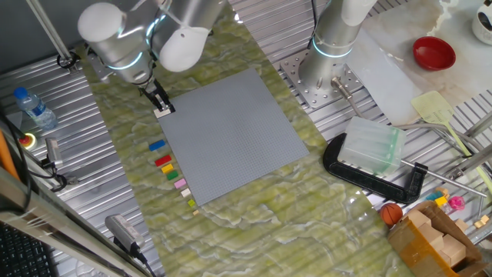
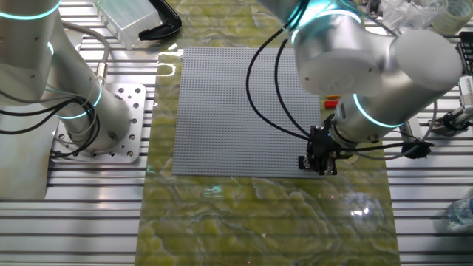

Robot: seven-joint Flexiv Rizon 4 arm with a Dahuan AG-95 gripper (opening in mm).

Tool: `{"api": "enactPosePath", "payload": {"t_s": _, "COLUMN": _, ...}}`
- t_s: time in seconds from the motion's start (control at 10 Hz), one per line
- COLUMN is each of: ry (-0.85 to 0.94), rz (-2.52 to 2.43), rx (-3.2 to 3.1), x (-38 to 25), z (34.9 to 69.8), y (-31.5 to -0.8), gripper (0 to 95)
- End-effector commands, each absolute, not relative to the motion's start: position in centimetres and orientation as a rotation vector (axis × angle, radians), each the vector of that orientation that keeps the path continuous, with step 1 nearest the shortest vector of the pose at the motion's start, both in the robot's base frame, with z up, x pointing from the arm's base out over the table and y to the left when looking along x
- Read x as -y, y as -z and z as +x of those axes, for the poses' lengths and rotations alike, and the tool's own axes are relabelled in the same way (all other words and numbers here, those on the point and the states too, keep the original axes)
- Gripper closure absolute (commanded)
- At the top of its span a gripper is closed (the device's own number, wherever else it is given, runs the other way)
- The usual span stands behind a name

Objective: Build with small Lego blocks

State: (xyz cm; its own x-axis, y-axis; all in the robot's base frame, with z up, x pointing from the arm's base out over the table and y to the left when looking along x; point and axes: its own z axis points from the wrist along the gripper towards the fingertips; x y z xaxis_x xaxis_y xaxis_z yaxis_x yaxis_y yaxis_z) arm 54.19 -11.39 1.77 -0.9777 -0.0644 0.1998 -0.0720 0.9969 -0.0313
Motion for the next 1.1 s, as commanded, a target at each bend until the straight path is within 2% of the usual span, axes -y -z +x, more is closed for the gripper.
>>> {"api": "enactPosePath", "payload": {"t_s": 0.1, "ry": -0.077, "rz": 0.1, "rx": 2.944, "x": 11.4, "z": 53.9, "y": -0.7, "gripper": 95.0}}
{"api": "enactPosePath", "payload": {"t_s": 0.4, "ry": -0.079, "rz": 0.097, "rx": 2.939, "x": 10.9, "z": 54.3, "y": -3.8, "gripper": 95.0}}
{"api": "enactPosePath", "payload": {"t_s": 1.1, "ry": 0.01, "rz": 0.099, "rx": 3.055, "x": 7.7, "z": 54.8, "y": -8.8, "gripper": 95.0}}
